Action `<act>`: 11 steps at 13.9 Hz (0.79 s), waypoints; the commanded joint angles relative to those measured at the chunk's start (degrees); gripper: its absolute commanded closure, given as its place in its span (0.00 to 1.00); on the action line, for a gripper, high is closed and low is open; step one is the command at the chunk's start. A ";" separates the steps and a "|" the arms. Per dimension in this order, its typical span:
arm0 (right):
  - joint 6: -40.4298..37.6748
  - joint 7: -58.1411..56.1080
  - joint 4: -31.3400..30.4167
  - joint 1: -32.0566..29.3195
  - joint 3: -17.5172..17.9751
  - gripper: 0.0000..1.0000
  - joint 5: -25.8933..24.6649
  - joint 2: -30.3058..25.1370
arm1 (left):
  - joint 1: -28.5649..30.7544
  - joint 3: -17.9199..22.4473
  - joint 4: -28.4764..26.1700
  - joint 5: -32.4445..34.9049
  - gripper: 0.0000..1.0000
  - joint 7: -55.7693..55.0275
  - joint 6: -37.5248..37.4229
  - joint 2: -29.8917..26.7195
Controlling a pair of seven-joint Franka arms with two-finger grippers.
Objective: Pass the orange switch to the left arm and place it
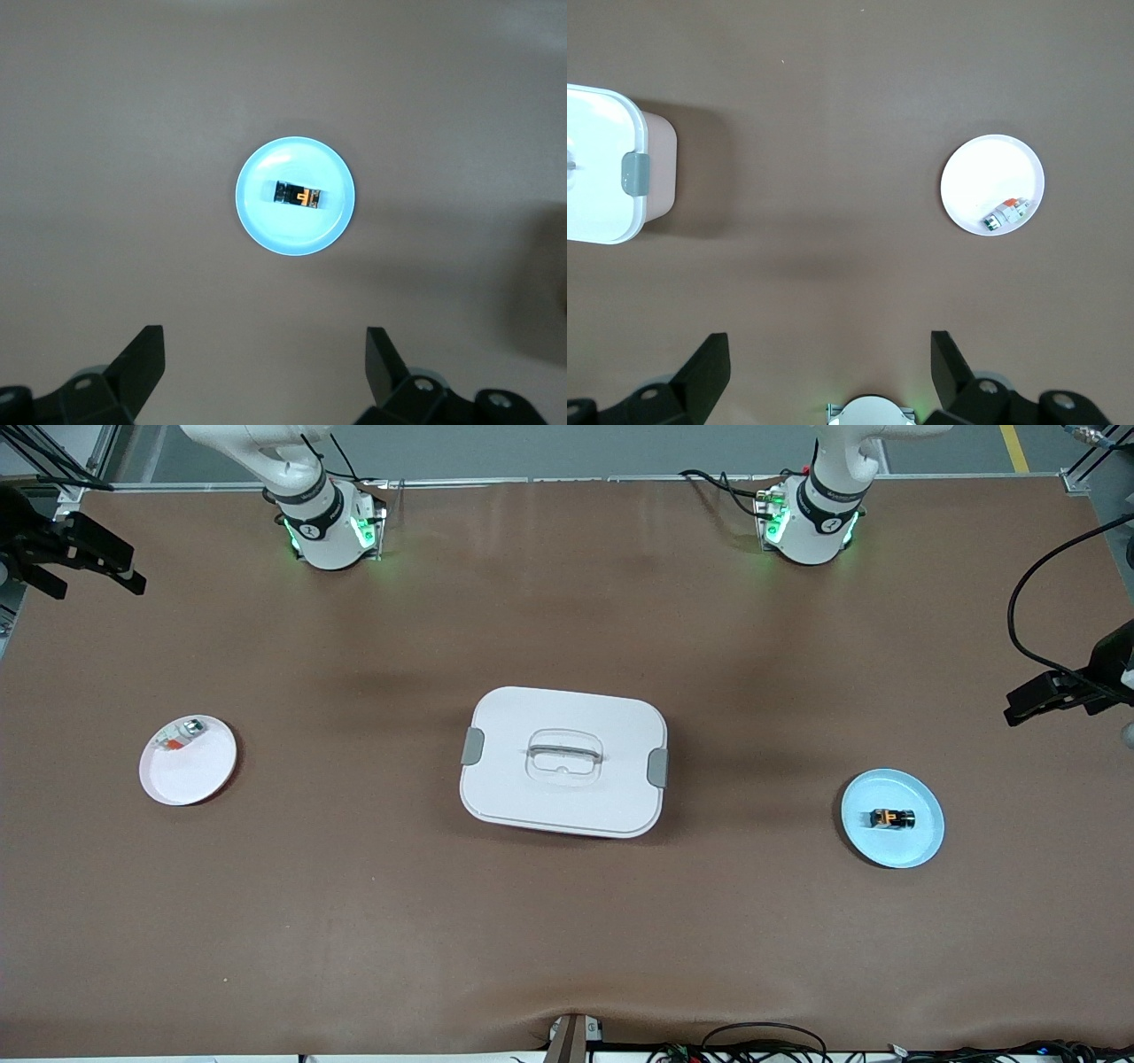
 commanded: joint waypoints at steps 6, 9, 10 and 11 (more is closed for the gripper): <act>-0.31 1.13 -0.83 0.59 -0.15 0.00 0.92 -2.69 | -0.11 0.43 -6.22 -2.25 0.00 0.23 0.47 -9.21; 0.30 1.13 -1.62 0.59 -0.15 0.00 0.57 -2.78 | 1.81 -2.80 -5.79 -2.25 0.00 0.31 -0.15 -9.92; 0.56 1.13 -1.71 0.68 -0.15 0.00 0.39 -2.78 | 3.39 -5.17 -5.70 -2.25 0.00 0.31 -0.32 -9.92; 0.83 1.13 -1.71 0.68 -0.15 0.00 0.39 -2.69 | 3.84 -5.98 -5.61 -2.25 0.00 0.31 -0.32 -9.92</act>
